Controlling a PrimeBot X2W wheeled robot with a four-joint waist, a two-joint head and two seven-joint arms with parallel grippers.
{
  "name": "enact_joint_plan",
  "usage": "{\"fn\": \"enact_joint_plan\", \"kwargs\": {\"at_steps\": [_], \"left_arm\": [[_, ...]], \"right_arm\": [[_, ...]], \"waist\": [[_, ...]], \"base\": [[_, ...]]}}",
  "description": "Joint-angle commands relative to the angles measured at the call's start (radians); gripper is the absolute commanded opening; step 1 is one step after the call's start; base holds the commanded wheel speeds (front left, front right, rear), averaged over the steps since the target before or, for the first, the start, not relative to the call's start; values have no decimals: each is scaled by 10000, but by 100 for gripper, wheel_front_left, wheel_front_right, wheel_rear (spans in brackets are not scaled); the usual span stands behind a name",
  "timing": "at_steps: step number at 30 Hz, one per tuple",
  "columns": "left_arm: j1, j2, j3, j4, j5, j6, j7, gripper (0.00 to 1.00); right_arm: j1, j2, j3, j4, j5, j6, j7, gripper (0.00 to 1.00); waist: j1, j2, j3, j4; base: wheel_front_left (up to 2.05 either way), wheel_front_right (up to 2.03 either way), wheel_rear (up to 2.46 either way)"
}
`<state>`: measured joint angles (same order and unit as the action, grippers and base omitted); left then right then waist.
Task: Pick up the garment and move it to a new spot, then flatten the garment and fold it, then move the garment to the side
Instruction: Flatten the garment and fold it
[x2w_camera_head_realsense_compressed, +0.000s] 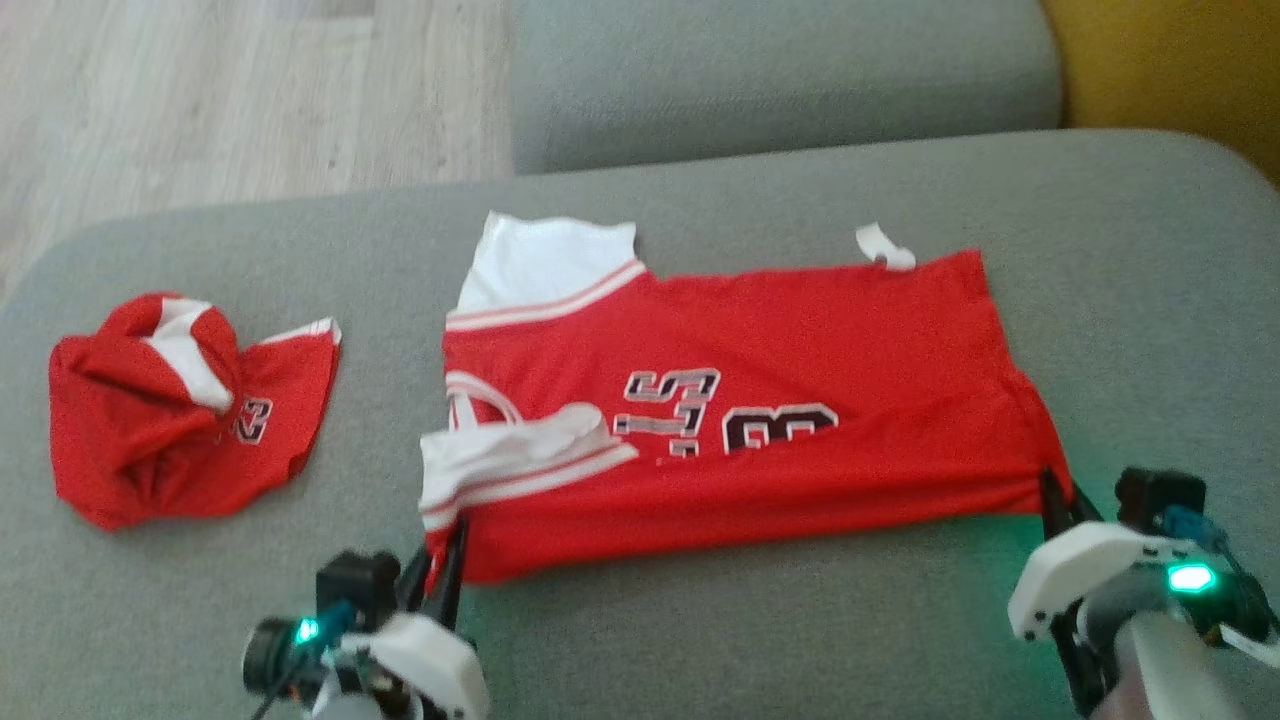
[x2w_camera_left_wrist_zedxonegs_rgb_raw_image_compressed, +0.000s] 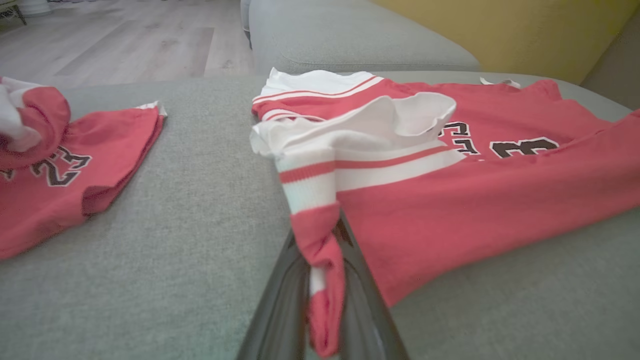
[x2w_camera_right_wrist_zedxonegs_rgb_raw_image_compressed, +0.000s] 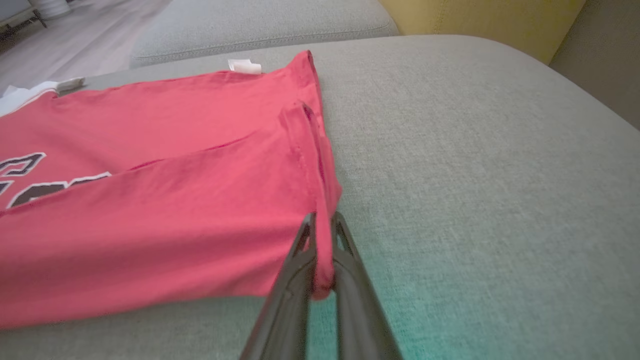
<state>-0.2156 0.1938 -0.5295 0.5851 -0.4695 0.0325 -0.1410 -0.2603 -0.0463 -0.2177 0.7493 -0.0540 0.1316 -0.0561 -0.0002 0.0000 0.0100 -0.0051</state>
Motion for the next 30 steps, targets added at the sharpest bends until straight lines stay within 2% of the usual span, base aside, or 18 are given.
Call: {"fn": "enact_joint_plan", "kwargs": {"at_steps": [1, 8, 9, 10, 11, 12, 13, 14, 15, 19, 24, 27, 30], "left_arm": [[-30, 314, 275, -438, -135, 99, 0, 0], [868, 465, 18, -1344, -197, 257, 415, 0], [927, 470, 10, -1434, -208, 298, 451, 0], [962, 472, 6, -1510, -213, 340, 473, 0], [970, 484, 8, -1588, -176, 411, 439, 28], [966, 502, 7, -1653, -122, 487, 392, 76], [958, 506, 18, -1715, -98, 539, 336, 94], [958, 506, 18, -1715, -98, 539, 336, 94], [945, 483, 62, -1770, -132, 566, 269, 100], [776, 444, 324, -2044, -249, 645, -180, 100], [107, 553, 697, -2572, -263, 502, -755, 100], [-742, 826, 900, -2832, -196, 304, -759, 100], [-2460, 1417, 823, -2751, 61, -270, 63, 100]], "right_arm": [[44, -40, 312, -570, 161, -9, 91, 0], [1415, -40, 350, -2188, 617, -9, 873, 0], [1533, -40, 297, -2437, 601, -9, 921, 69], [1611, -40, 233, -2659, 615, -9, 954, 100], [1670, -40, 233, -2856, 597, -9, 991, 100], [1690, -40, 261, -3042, 608, -9, 1011, 100], [1675, -40, 307, -3224, 673, -9, 1002, 100], [1675, -40, 307, -3224, 673, -9, 1002, 100], [1650, -40, 345, -3395, 692, -9, 979, 100], [1301, -40, 527, -3920, 528, -9, 806, 100], [453, -40, 764, -4216, 374, -9, 517, 100], [-155, -39, 931, -4382, 360, -9, 446, 100], [-978, -39, 1099, -4565, 345, -9, 408, 100]], "waist": [[2, 0, -365, -276], [2, 0, -602, -407], [2, 0, -602, -424], [2, 0, -594, -441], [2, 0, -577, -458], [2, 0, -552, -479], [2, 0, -515, -508], [2, 0, -515, -508], [2, 0, -476, -530], [2, 0, -204, -696], [2, 0, 499, -871], [2, 0, 1171, -1003], [2, 0, 2111, -1196]], "base": [[0, 0, 0], [0, 0, 0], [0, 0, 0], [0, 0, 0], [0, 0, 0], [0, 0, 0], [0, 0, 0], [0, 0, 0], [0, 0, 0], [0, 0, 0], [0, 0, 0], [0, 0, 0], [0, 0, 0]]}}
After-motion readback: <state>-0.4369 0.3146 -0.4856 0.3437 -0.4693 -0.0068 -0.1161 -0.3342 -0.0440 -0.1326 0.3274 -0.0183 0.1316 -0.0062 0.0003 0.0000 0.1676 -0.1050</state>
